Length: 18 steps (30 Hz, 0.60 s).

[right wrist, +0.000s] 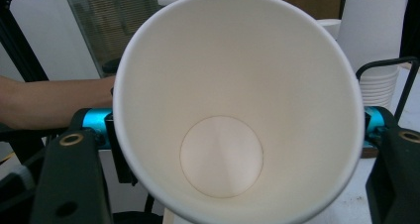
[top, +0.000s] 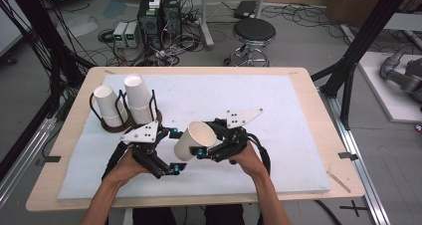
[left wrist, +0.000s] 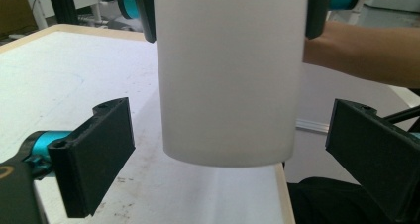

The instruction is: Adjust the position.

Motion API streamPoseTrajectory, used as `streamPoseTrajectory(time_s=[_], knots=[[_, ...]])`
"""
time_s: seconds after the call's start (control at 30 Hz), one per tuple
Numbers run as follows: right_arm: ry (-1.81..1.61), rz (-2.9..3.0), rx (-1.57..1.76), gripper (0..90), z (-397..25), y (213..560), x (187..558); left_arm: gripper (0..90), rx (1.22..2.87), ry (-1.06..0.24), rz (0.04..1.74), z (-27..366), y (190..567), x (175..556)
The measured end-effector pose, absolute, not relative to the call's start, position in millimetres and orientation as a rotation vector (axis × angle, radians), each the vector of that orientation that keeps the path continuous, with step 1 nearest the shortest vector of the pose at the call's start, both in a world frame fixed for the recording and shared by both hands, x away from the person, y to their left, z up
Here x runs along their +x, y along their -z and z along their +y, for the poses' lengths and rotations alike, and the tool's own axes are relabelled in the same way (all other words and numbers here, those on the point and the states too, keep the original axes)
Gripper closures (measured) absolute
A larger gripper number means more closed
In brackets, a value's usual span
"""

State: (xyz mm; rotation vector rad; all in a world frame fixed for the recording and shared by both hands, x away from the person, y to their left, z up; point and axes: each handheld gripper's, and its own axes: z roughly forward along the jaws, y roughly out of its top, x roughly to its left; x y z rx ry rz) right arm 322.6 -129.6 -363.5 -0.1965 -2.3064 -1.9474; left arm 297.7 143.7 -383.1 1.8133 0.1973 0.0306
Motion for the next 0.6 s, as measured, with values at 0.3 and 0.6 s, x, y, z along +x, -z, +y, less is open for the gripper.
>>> streamPoseTrajectory(time_s=[0.3, 0.6], knots=[[1.936, -2.336, -0.216, 27.7, -133.0, 362.8, 322.7, 4.8, 1.846, -0.098, 0.263, 153.4, 386.8, 297.3], [1.915, -2.449, -0.333, 27.7, -147.4, 367.8, 321.2, 4.8, 1.843, -0.230, 0.408, 188.8, 400.0, 293.8]])
